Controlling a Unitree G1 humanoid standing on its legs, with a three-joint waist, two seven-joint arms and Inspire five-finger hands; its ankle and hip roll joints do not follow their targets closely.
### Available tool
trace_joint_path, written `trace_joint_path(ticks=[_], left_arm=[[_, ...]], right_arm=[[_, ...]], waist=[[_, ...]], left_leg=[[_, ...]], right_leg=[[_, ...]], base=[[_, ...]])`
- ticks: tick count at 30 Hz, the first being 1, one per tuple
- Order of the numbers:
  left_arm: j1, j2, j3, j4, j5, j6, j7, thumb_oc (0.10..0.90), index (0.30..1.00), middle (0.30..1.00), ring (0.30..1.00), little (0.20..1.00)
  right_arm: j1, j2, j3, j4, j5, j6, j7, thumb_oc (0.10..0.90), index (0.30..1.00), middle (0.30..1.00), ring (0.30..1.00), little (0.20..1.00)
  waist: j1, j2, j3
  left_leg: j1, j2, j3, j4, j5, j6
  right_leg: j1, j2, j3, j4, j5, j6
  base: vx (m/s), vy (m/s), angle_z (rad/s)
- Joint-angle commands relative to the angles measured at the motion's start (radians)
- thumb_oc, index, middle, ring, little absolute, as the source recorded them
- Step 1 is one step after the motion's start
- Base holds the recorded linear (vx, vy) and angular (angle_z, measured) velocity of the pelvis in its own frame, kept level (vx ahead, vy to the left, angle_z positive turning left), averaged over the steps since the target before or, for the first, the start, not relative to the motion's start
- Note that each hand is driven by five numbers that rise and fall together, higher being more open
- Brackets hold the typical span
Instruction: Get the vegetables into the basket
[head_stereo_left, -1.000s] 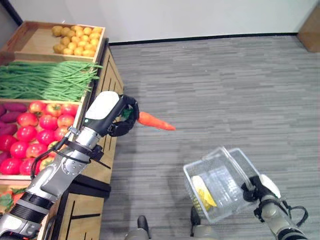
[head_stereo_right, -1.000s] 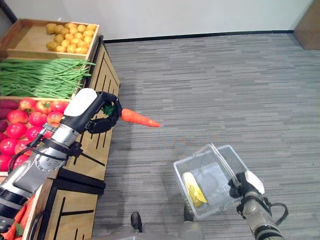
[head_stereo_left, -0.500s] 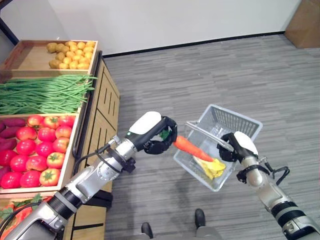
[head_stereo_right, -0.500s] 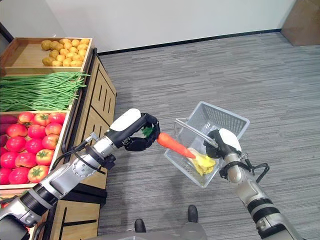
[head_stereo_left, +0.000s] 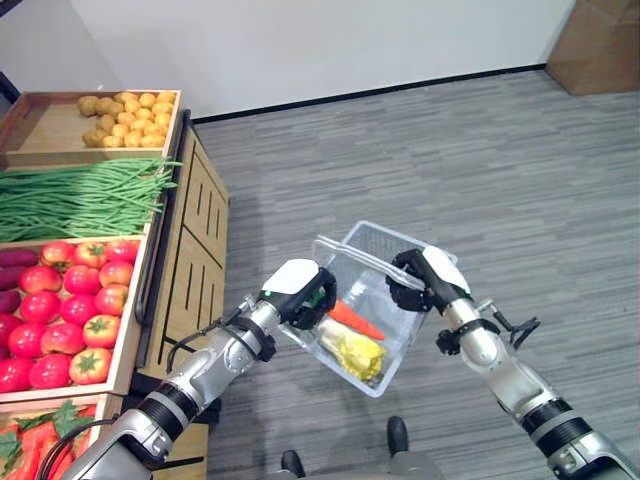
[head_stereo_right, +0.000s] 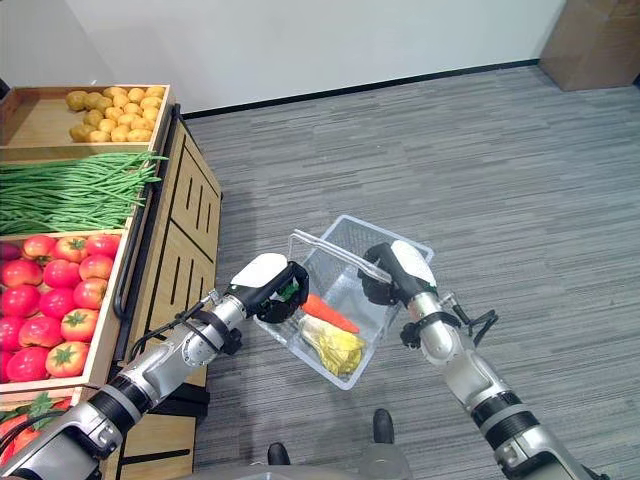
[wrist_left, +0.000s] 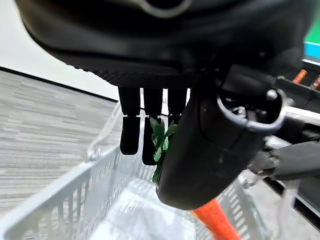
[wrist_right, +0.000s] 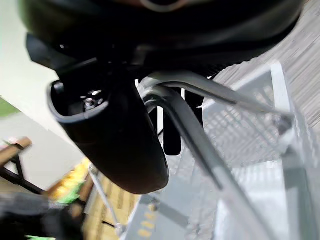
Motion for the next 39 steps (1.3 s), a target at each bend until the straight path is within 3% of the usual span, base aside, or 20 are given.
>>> trace_joint_path(ticks=[1,2,3,10,17,21,23,28,34,38,39], left_arm=[[-0.067,0.015,0.045,0.067,0.072,0.021,0.112,0.400,0.300,0.300,0.300,0.300],[-0.067,0.014,0.045,0.068,0.073,0.021,0.114,0.418,0.325,0.325,0.325,0.325],[-0.053,0.001,0.064,0.094,0.083,0.050,0.121,0.900,1.000,1.000,1.000,1.000],[-0.004,-0.021,0.103,0.119,0.105,0.070,0.140,0.900,1.000,1.000,1.000,1.000],[0.019,-0.017,0.099,0.068,0.075,0.045,0.129,0.900,1.000,1.000,1.000,1.000],[0.082,-0.013,0.133,-0.024,-0.067,0.001,0.090,0.900,1.000,1.000,1.000,1.000],[0.174,-0.015,0.191,-0.076,-0.250,-0.035,0.029,0.900,1.000,1.000,1.000,1.000],[0.365,0.017,0.297,-0.124,-0.453,-0.033,-0.053,0.900,1.000,1.000,1.000,1.000],[0.482,0.038,0.356,-0.024,-0.500,-0.018,-0.128,0.900,1.000,1.000,1.000,1.000],[0.505,-0.019,0.386,0.320,-0.368,0.025,-0.115,0.900,1.000,1.000,1.000,1.000],[0.505,-0.019,0.386,0.320,-0.368,0.025,-0.115,0.900,1.000,1.000,1.000,1.000]], right_arm=[[-0.082,0.057,-0.040,-0.215,0.147,-0.188,-0.028,0.400,0.300,0.300,0.300,0.300],[-0.081,0.056,-0.040,-0.216,0.147,-0.188,-0.028,0.400,0.300,0.300,0.300,0.300],[-0.062,0.057,-0.041,-0.234,0.149,-0.186,-0.025,0.400,0.300,0.300,0.300,0.300],[0.004,0.053,-0.071,-0.222,0.160,-0.173,-0.027,0.400,0.300,0.300,0.300,0.300],[0.021,0.057,-0.089,-0.156,0.119,-0.157,-0.043,0.400,0.300,0.300,0.300,0.300],[0.052,0.073,-0.121,-0.078,0.101,-0.139,-0.062,0.400,0.300,0.300,0.300,0.300],[0.106,0.084,-0.178,-0.002,0.090,-0.124,-0.073,0.400,0.300,0.300,0.300,0.300],[0.184,0.071,-0.277,0.145,-0.002,-0.091,-0.100,0.400,0.300,0.300,0.300,0.300],[0.192,0.077,-0.354,0.390,-0.011,-0.066,-0.127,0.400,0.300,0.300,0.300,0.300],[0.203,0.070,-0.394,0.630,-0.002,-0.051,-0.139,0.400,0.300,0.300,0.300,0.300],[0.203,0.070,-0.394,0.630,-0.002,-0.051,-0.139,0.400,0.300,0.300,0.300,0.300]], waist=[[0.006,-0.093,-0.112],[0.007,-0.093,-0.113],[0.007,-0.094,-0.112],[0.006,-0.098,-0.117],[0.014,-0.097,-0.120],[0.023,-0.099,-0.119],[0.035,-0.099,-0.113],[0.059,-0.098,-0.109],[0.091,-0.099,-0.099],[0.120,-0.108,-0.090],[0.120,-0.108,-0.090]], left_leg=[[-0.045,0.013,-0.038,0.000,0.002,-0.035],[-0.045,0.013,-0.038,0.000,0.002,-0.035],[-0.046,0.014,-0.038,0.000,0.002,-0.035],[-0.047,0.016,-0.040,0.000,0.006,-0.038],[-0.053,0.014,-0.051,0.000,0.010,-0.038],[-0.057,0.012,-0.063,0.000,0.012,-0.037],[-0.060,0.009,-0.074,0.000,0.015,-0.035],[-0.070,0.004,-0.105,0.000,0.020,-0.032],[-0.090,-0.004,-0.151,0.000,0.029,-0.031],[-0.112,-0.013,-0.194,0.000,0.038,-0.030],[-0.112,-0.013,-0.194,0.000,0.038,-0.030]], right_leg=[[0.010,-0.067,-0.056,-0.001,-0.023,0.072],[0.010,-0.067,-0.056,-0.001,-0.023,0.072],[0.009,-0.067,-0.057,-0.001,-0.023,0.071],[0.013,-0.065,-0.063,-0.001,-0.024,0.068],[0.020,-0.071,-0.076,-0.001,-0.026,0.067],[0.024,-0.074,-0.087,-0.001,-0.026,0.067],[0.030,-0.076,-0.097,-0.001,-0.025,0.066],[0.044,-0.081,-0.125,-0.001,-0.028,0.066],[0.062,-0.088,-0.169,-0.001,-0.033,0.068],[0.076,-0.093,-0.214,-0.001,-0.036,0.070],[0.076,-0.093,-0.214,-0.001,-0.036,0.070]], base=[[0.00,0.008,-0.04],[0.00,0.000,0.00],[0.00,0.000,0.00],[0.00,0.000,0.00],[0.00,-0.001,0.01],[0.00,-0.004,0.02],[0.01,-0.004,0.09],[0.02,-0.004,0.20],[0.01,-0.001,0.32],[0.01,-0.001,0.30],[0.02,0.013,0.44]])
